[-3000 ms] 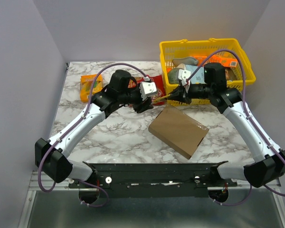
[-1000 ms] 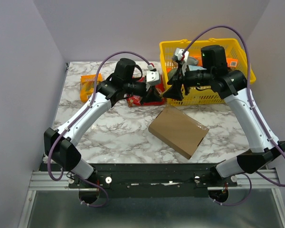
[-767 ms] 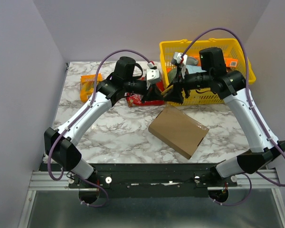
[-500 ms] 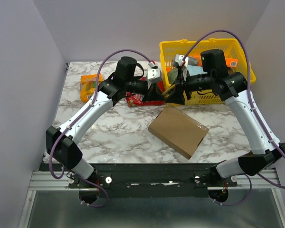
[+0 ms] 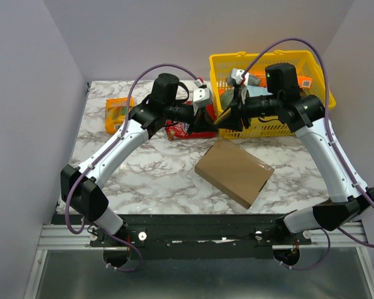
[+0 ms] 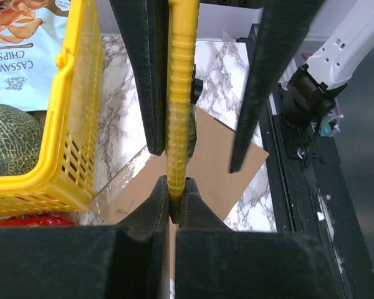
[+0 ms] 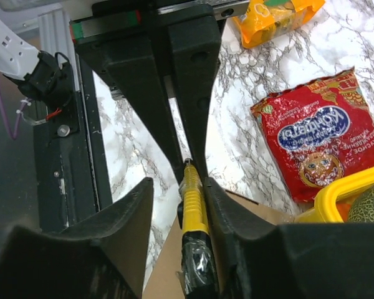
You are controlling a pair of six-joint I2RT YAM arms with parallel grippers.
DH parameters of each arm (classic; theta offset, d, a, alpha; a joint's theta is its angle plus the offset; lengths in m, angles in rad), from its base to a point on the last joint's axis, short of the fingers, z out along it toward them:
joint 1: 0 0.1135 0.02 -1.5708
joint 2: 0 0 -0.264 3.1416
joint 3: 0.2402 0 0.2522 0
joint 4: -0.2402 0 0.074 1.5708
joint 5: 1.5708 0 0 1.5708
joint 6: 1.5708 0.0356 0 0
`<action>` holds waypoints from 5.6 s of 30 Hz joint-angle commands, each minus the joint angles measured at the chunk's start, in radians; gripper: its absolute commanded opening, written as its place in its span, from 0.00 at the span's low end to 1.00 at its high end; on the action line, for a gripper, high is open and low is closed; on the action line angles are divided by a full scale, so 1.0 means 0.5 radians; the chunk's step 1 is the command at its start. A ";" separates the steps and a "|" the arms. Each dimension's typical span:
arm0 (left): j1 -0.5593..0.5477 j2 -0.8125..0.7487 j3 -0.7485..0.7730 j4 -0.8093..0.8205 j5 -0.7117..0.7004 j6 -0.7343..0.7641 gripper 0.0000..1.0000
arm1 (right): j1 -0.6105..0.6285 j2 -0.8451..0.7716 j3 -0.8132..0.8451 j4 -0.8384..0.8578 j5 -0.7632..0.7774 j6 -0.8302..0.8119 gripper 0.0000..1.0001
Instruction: Unpack the express box
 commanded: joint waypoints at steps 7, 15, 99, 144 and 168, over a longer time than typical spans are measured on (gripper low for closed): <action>-0.007 0.041 0.030 0.046 -0.034 0.026 0.00 | 0.024 0.000 -0.016 -0.099 -0.113 -0.079 0.15; 0.032 -0.050 -0.108 0.070 -0.757 -0.112 0.62 | -0.025 -0.214 -0.270 0.247 0.563 0.251 0.00; 0.425 -1.060 -2.190 -0.687 -1.722 1.756 0.35 | -0.378 -1.040 -1.243 0.778 1.163 0.632 0.00; 0.940 0.397 -0.196 -0.905 -0.982 0.169 0.65 | -0.375 -0.632 -0.817 0.775 0.620 0.476 0.00; 0.947 0.302 0.178 -0.633 -1.185 -0.379 0.99 | -0.378 -0.580 -0.878 0.941 0.632 0.638 0.00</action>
